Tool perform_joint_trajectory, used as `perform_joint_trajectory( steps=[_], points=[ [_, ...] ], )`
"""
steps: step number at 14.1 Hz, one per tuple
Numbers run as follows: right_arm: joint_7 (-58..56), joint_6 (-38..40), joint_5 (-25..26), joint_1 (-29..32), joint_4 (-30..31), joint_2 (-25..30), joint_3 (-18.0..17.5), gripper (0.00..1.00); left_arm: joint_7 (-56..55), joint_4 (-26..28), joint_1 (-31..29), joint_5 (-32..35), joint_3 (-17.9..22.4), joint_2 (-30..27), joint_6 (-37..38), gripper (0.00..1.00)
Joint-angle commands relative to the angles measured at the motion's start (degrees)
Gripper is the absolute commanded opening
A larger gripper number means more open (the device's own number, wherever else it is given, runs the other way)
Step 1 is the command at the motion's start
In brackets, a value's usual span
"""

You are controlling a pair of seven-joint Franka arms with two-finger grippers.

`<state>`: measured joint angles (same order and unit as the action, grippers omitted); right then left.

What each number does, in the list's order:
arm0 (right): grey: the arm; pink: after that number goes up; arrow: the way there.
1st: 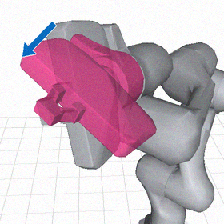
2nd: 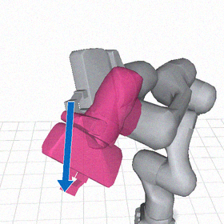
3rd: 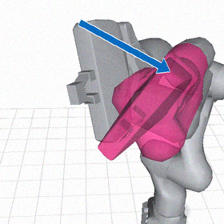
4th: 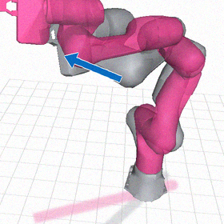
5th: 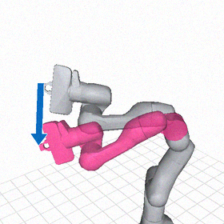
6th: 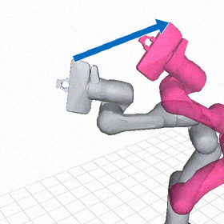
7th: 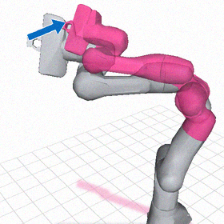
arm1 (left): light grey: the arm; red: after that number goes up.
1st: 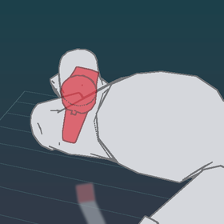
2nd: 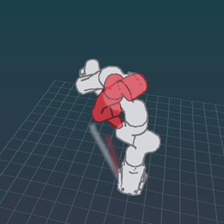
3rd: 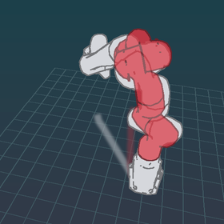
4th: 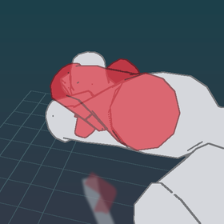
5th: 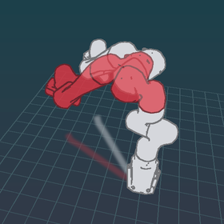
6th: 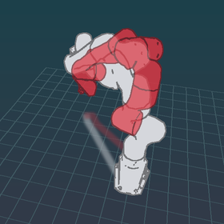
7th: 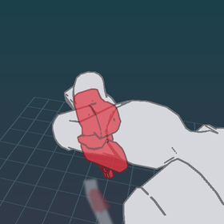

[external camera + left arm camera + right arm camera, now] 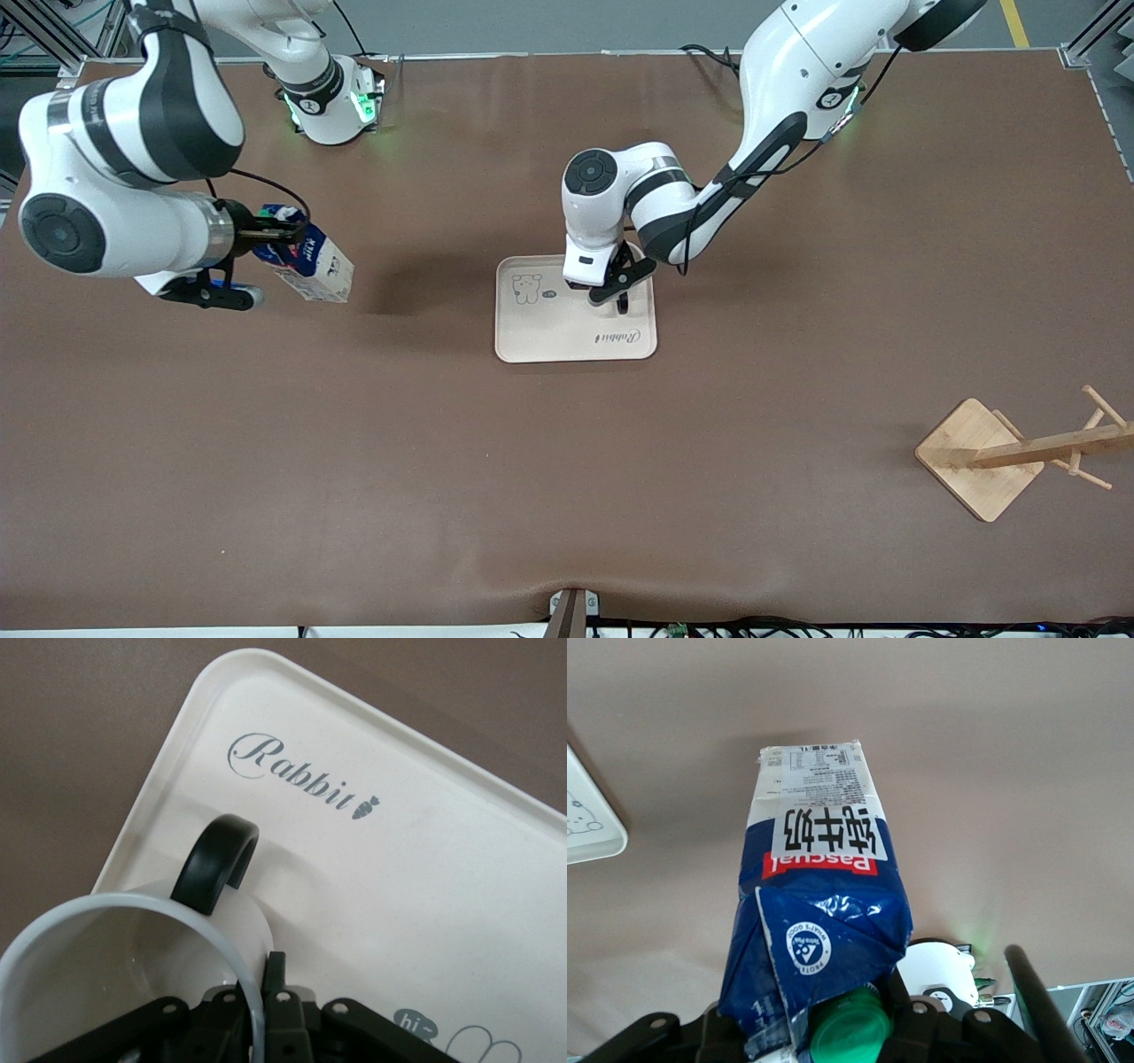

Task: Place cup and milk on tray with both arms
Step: 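Lower the mug onto the tray while the right gripper lifts the carton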

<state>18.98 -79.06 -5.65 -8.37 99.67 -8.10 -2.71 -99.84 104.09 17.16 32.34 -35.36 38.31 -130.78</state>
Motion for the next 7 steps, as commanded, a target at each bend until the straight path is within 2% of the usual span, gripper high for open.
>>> perform_joint_trajectory(
  steps=[1,3,4,5,6,7],
  points=[
    [2.98,1.11,-3.21,-2.53,-3.77,-2.35,0.42,0.0,-1.5,0.85,-0.02,1.5,0.47,0.1,-0.7,0.0],
    [4.48,1.1,-5.07,-2.79,-5.62,-3.5,0.43,0.0,-2.19,0.76,-0.02,1.5,0.56,0.01,-0.61,0.0],
    [5.27,1.19,-5.08,-3.75,-6.24,-3.94,0.43,0.0,-2.37,0.68,-0.11,1.76,0.56,0.01,-0.61,0.08],
    [6.15,1.02,-5.08,-4.2,-6.33,-4.03,0.43,0.0,-2.46,0.59,-0.37,2.28,0.56,-0.07,-0.61,0.41],
    [6.76,0.93,-5.08,-4.46,-6.42,-4.03,0.43,0.0,-2.98,0.59,-0.64,2.81,0.56,-0.16,-0.61,0.78],
    [6.94,0.84,-5.16,-5.07,-6.51,-4.12,0.43,0.0,-4.21,0.5,-0.73,2.9,0.56,-0.42,-0.35,1.0]
  ],
)
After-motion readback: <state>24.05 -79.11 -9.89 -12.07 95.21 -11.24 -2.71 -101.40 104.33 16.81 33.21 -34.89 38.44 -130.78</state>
